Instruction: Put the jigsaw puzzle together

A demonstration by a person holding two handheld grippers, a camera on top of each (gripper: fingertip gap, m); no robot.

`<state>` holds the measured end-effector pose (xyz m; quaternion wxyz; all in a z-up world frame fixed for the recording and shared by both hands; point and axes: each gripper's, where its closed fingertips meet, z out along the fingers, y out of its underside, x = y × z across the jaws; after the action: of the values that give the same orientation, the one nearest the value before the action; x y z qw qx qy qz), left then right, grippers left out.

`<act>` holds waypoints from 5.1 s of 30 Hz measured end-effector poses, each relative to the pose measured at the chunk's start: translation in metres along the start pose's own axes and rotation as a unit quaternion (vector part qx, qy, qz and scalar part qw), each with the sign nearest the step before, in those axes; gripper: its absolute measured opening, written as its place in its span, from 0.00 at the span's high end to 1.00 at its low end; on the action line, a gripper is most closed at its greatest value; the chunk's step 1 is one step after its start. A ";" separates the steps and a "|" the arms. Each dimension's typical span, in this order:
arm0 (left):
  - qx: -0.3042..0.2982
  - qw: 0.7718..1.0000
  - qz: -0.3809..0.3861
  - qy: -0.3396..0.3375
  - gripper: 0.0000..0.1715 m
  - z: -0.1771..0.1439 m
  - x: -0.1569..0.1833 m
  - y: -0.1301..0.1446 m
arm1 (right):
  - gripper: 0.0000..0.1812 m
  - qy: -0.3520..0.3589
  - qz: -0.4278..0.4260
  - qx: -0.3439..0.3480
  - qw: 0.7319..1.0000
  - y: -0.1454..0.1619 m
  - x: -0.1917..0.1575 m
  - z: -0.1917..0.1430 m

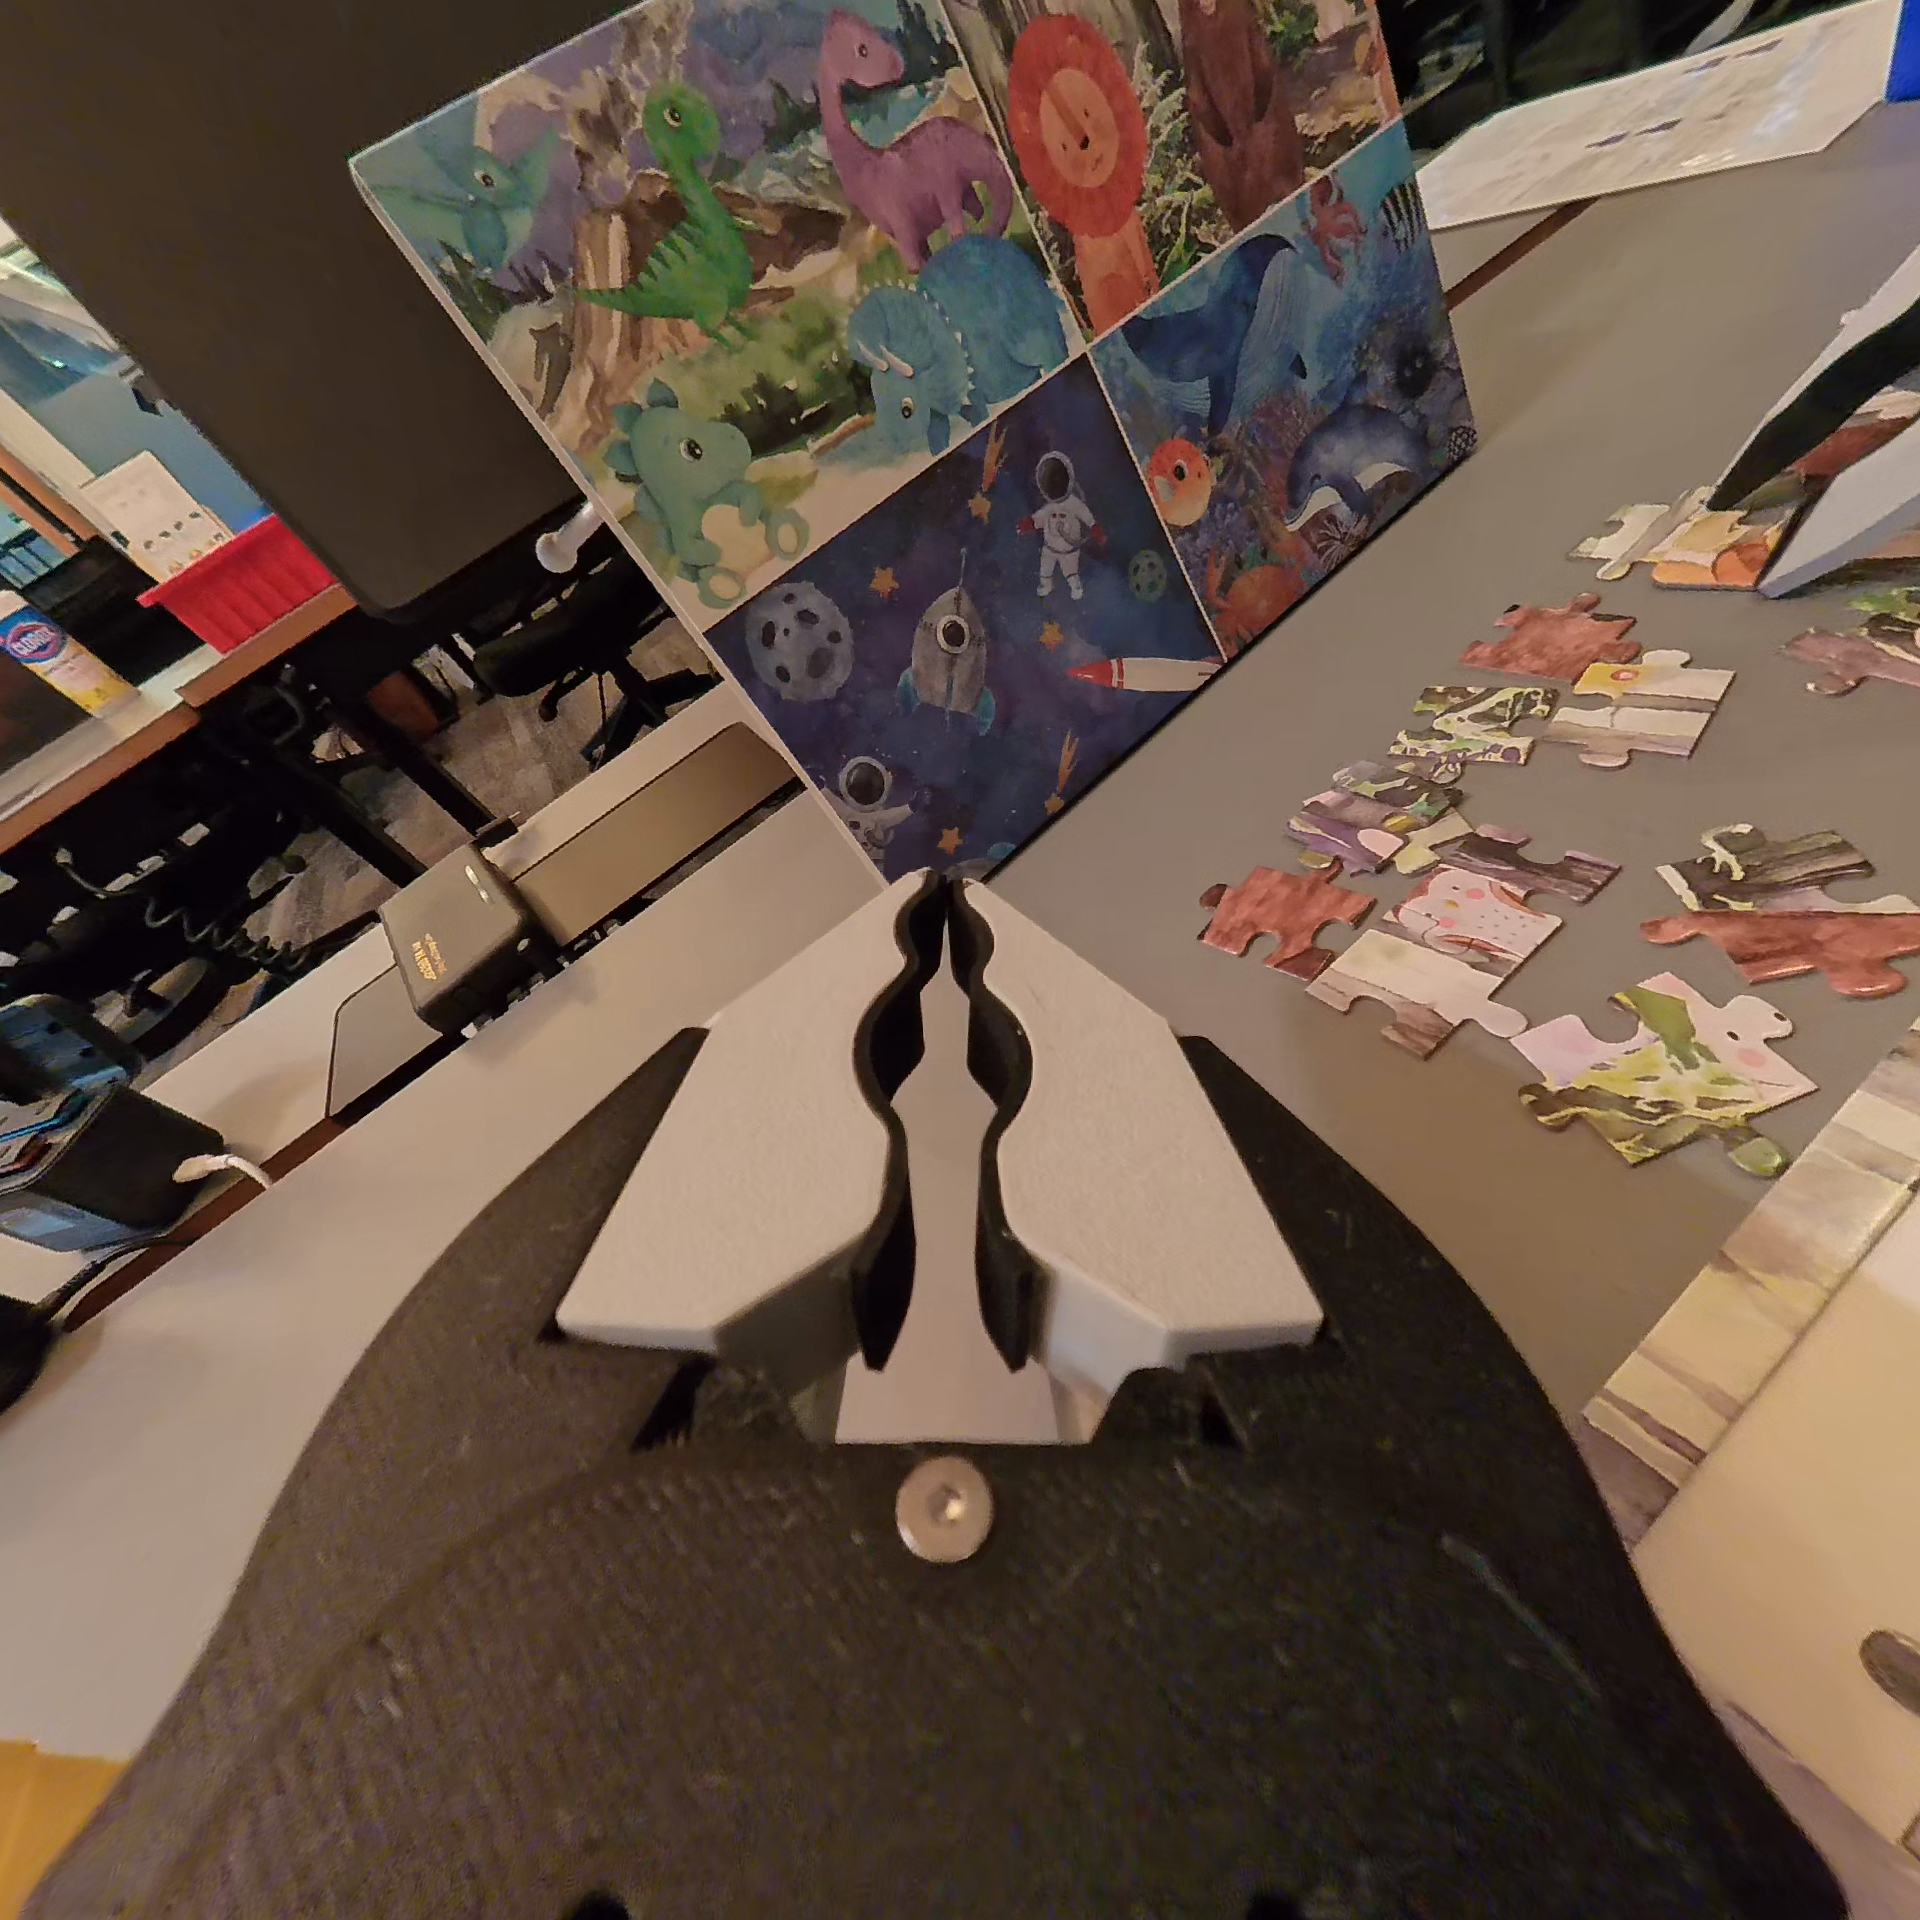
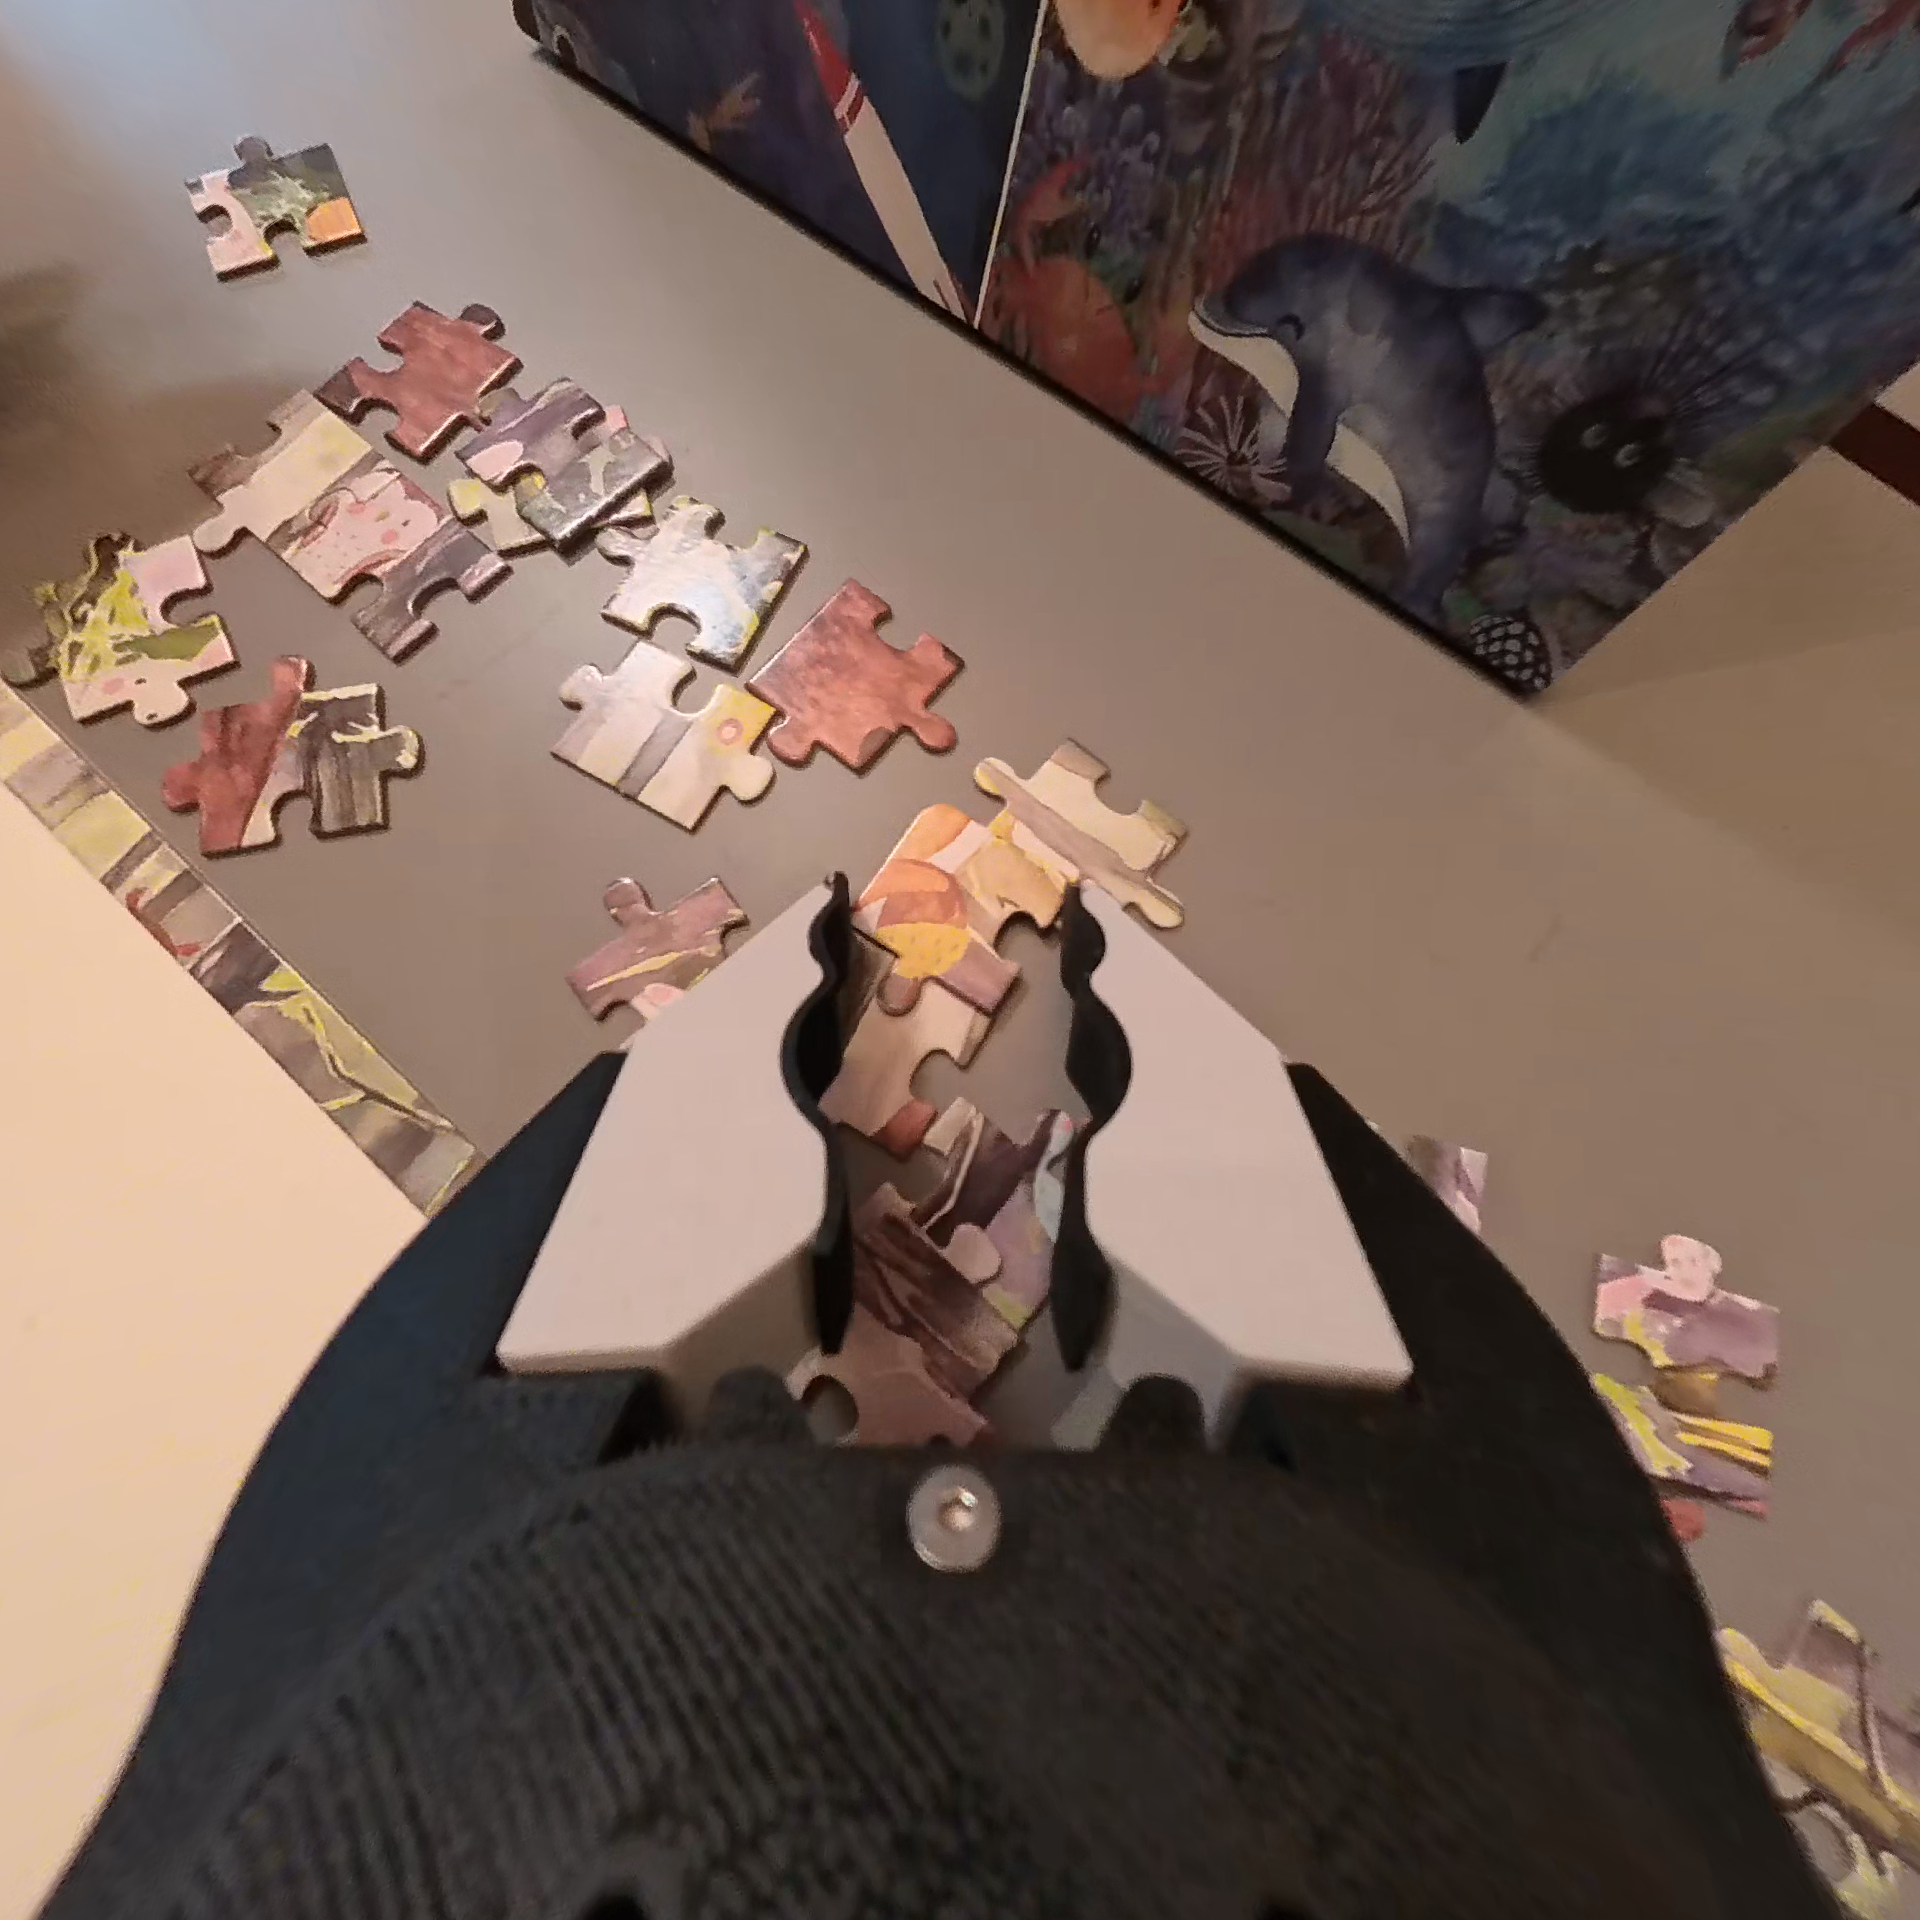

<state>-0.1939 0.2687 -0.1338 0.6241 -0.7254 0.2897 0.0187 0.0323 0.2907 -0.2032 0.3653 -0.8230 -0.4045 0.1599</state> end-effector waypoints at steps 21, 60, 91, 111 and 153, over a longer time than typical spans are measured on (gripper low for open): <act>-0.003 1.000 0.006 0.001 1.00 0.000 0.002 0.003 | 0.73 -0.003 -0.033 -0.017 0.999 0.004 -0.016 -0.004; -0.001 1.000 0.017 0.000 1.00 0.000 0.003 0.001 | 0.89 -0.017 -0.002 0.007 1.000 0.009 -0.007 -0.005; -0.007 1.000 0.020 0.004 1.00 0.001 0.005 0.003 | 0.84 0.087 0.048 0.166 0.981 -0.001 0.104 -0.118; -0.003 1.000 0.026 0.003 1.00 0.000 0.007 0.000 | 0.91 -0.156 -0.101 -0.003 0.982 0.057 -0.010 -0.053; -0.003 1.000 0.025 0.002 1.00 0.000 0.006 0.001 | 0.88 0.129 -0.063 0.182 0.973 0.004 0.099 -0.142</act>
<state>-0.1888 0.2665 -0.1370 0.6204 -0.7201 0.3089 0.0333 0.1751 0.2991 -0.1055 0.5674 -0.7291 -0.3693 0.1001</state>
